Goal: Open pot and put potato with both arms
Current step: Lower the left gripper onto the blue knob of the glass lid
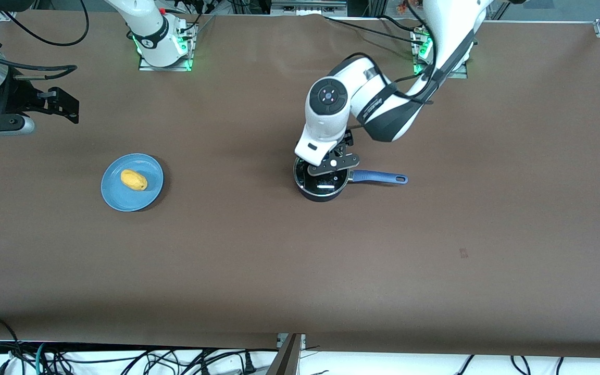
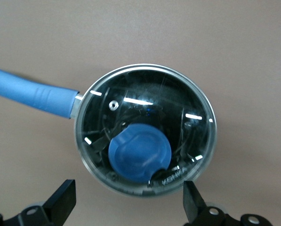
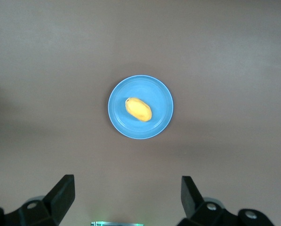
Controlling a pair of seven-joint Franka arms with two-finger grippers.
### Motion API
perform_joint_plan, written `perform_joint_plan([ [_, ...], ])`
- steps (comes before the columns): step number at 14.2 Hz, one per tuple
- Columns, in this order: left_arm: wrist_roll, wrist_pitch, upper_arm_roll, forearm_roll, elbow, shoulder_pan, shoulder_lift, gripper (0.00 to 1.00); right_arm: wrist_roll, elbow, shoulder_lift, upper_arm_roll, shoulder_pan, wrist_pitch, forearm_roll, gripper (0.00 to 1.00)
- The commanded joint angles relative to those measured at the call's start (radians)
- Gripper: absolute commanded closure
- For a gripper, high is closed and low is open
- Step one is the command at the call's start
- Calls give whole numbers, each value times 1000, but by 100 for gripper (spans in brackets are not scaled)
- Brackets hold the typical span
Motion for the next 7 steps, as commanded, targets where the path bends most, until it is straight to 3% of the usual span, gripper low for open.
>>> perform_joint_plan([
  [1, -22, 3, 8, 59, 48, -32, 54, 0, 3, 21, 8, 6, -8, -16, 13, 0],
  [7, -14, 5, 9, 69, 48, -35, 66, 0, 3, 21, 8, 6, -8, -16, 13, 0],
])
